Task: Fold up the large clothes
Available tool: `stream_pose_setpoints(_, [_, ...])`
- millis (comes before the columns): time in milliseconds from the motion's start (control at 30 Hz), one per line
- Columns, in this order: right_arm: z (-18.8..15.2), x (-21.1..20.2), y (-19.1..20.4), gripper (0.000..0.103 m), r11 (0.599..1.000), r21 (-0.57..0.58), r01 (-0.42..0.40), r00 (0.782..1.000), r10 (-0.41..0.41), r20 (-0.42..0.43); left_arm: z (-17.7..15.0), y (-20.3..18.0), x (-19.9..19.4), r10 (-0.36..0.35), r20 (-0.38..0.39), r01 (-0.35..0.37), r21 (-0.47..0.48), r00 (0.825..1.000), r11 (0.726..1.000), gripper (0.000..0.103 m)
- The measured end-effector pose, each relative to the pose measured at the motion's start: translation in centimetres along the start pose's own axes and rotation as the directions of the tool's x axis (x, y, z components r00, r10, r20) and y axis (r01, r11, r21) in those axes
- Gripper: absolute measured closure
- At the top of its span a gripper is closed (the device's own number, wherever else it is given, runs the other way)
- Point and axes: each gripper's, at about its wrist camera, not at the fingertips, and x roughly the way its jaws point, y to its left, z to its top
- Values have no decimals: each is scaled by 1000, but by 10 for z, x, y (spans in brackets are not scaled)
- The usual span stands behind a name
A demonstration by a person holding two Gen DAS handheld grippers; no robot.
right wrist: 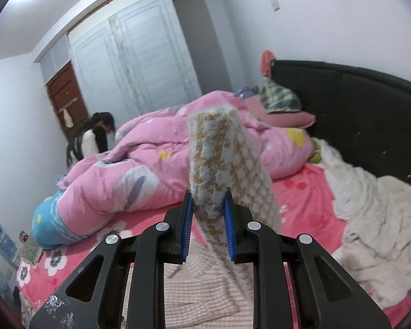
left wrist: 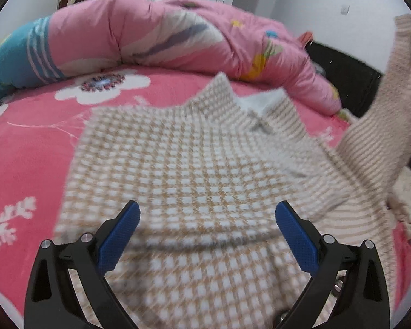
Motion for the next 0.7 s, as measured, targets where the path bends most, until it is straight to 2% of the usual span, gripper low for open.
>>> stream_pose_setpoints(133, [-14,6,41,84,997,-49,-57,998,56,-19,3,0,-34,18,42,-19,17,999,1000,6])
stream_pose_setpoints(267, [-39,19,84,84,987,-93,-128,991,123,-59,-17,2,-67,14,49,-15,23,999,1000,6])
stream_pose_setpoints(400, [-91,41,145,83,961,-168,-221,970,198,-142,-47,-6,-93,-9,34,6,92,999,996,6])
stream_pose_setpoints(500, [-151,66,191,81,925,-261,-275,946,213,-245,-73,-9,-110,-43,8,42,127,999,991,6])
stream_pose_setpoints(533, [-176,79,206,79,909,-284,-305,927,215,-307,-81,-7,-114,-52,1,52,124,999,991,6])
stream_pose_setpoints(567, [-205,95,220,74,889,-302,-343,894,211,-396,-90,-10,-114,-74,-11,74,119,997,990,6])
stream_pose_setpoints(600, [-225,107,229,63,873,-311,-377,859,204,-469,-97,-7,-120,-80,-16,81,115,997,990,6])
stream_pose_setpoints(667, [-272,134,242,49,843,-331,-424,777,151,-611,-108,-8,-120,-78,-26,81,117,997,990,6])
stream_pose_setpoints(700, [-285,140,243,48,837,-337,-432,755,131,-643,-110,-10,-116,-79,-30,82,117,996,990,6])
